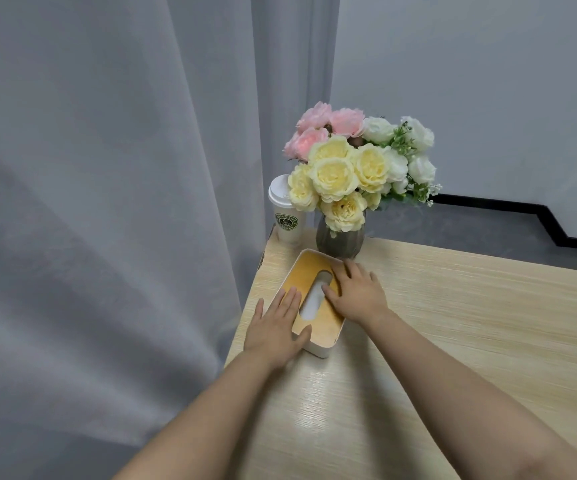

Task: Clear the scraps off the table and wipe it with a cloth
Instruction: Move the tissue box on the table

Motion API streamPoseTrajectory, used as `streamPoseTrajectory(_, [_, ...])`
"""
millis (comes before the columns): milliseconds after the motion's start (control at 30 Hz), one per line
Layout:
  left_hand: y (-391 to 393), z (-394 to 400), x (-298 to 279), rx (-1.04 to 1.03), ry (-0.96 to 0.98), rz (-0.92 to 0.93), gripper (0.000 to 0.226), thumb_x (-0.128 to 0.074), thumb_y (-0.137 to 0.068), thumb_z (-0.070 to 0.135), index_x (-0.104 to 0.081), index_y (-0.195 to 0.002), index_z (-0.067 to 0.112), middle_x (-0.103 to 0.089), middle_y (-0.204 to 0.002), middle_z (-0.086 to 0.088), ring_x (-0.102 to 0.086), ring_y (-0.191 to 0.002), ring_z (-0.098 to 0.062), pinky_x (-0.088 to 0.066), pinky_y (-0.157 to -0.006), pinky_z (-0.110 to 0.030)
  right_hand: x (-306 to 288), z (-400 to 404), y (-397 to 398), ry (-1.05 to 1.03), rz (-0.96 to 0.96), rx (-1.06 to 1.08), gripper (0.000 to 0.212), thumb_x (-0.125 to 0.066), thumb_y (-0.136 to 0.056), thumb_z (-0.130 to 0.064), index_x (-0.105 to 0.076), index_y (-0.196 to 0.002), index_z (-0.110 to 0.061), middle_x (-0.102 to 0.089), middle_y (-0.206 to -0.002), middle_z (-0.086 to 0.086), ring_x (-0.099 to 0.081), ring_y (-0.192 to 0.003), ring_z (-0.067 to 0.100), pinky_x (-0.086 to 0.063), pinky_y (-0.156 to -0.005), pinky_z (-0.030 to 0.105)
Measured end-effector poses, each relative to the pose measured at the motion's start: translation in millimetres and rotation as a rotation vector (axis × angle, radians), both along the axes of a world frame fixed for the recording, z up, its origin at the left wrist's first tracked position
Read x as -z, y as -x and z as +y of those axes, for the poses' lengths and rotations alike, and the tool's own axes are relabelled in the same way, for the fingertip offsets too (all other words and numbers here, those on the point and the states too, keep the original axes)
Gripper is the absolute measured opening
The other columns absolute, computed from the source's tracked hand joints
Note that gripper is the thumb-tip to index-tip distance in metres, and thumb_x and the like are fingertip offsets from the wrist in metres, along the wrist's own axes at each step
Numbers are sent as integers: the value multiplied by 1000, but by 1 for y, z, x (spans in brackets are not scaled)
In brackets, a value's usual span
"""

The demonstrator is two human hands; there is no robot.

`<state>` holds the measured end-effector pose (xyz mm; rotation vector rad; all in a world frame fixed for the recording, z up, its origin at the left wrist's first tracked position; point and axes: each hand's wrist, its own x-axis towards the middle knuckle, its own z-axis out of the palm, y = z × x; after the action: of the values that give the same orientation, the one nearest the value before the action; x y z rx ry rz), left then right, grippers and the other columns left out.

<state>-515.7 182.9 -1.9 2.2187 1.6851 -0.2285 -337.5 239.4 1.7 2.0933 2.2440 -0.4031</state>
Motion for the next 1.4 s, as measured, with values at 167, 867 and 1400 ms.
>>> streamPoseTrajectory(167, [19,28,-11,135,-27,85,61,-20,-99,48,4,-151,26,10,-157,12,13,-144,-5,11,-115,-39,1,-32,1,-31,11,109,62,-27,-96,-52,-16,-149,-20,-19,-154,7,-26,-137,24,-26,-110,38])
streamPoseTrajectory(867, [9,-10,6,19,-70,-29,51,-10,-102,39,5,-150,28,15,-158,3,17,-144,-14,7,-116,-37,9,-52,17,-33,35,38,64,-16,-100,-46,-7,-149,-5,-1,-158,11,3,-146,23,-2,-117,31])
streamPoseTrajectory(1400, [29,19,4,-55,-4,-131,65,-21,-101,43,11,-149,12,20,-156,-2,14,-145,-14,4,-117,-31,13,-69,9,-26,182,127,75,-29,-97,-51,0,-149,-5,10,-158,8,4,-146,19,-5,-117,30])
